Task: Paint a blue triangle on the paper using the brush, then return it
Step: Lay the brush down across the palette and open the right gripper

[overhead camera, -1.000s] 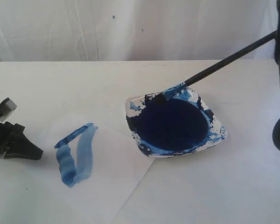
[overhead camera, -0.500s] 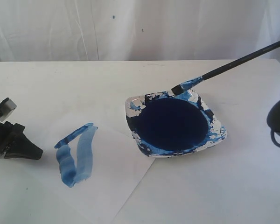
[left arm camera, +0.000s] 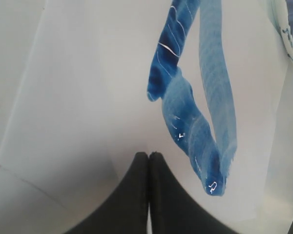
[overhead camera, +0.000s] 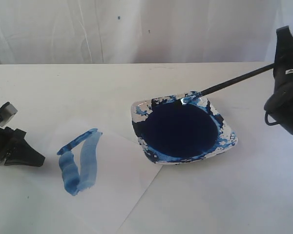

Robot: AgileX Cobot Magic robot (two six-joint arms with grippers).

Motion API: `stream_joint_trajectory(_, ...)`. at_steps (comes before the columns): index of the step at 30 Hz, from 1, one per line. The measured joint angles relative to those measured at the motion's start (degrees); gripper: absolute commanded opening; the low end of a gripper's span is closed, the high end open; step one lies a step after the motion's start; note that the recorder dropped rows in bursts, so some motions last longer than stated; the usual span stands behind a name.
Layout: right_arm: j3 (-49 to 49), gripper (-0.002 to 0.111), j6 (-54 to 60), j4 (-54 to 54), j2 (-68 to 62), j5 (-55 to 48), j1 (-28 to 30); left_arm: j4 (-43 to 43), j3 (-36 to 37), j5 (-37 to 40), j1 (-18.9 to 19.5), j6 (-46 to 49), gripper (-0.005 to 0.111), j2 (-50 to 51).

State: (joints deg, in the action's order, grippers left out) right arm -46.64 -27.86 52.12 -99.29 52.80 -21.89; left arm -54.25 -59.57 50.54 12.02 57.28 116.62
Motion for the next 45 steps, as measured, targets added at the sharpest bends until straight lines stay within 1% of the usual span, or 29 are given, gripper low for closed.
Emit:
stream_joint_trajectory(4, 0.0, 0.0, -0.9, -0.2, -0.3, -8.3, 2.8, 0.0, 0.0, 0.0, 0.0, 0.0, 0.0, 0.0)
stream_joint_trajectory(9, 0.0, 0.0, -1.3, -4.0, -0.3, -14.3, 6.0, 0.0, 0.0, 0.0, 0.0, 0.0, 0.0, 0.0)
stream_joint_trajectory(13, 0.0, 0.0, -2.8, -6.4, -0.3, -16.9, 7.1, 0.0, 0.0, 0.0, 0.0, 0.0, 0.0, 0.0)
stream_joint_trajectory(27, -0.1, 0.0, -3.8, -7.5, -0.7, -17.7, 7.6, 0.0, 0.0, 0.0, 0.0, -0.1, 0.0, 0.0)
stream_joint_trajectory(36, -3.5, 0.0, -5.5, -7.8, -7.5, -19.6, 7.6, -0.1, 0.0, 0.0, 0.0, -0.1, 0.0, 0.0)
stream_joint_trajectory(45, -4.1, 0.0, -6.8, -7.8, -11.0, -17.4, 7.6, -0.1, 0.0, 0.0, 0.0, -0.1, 0.0, 0.0)
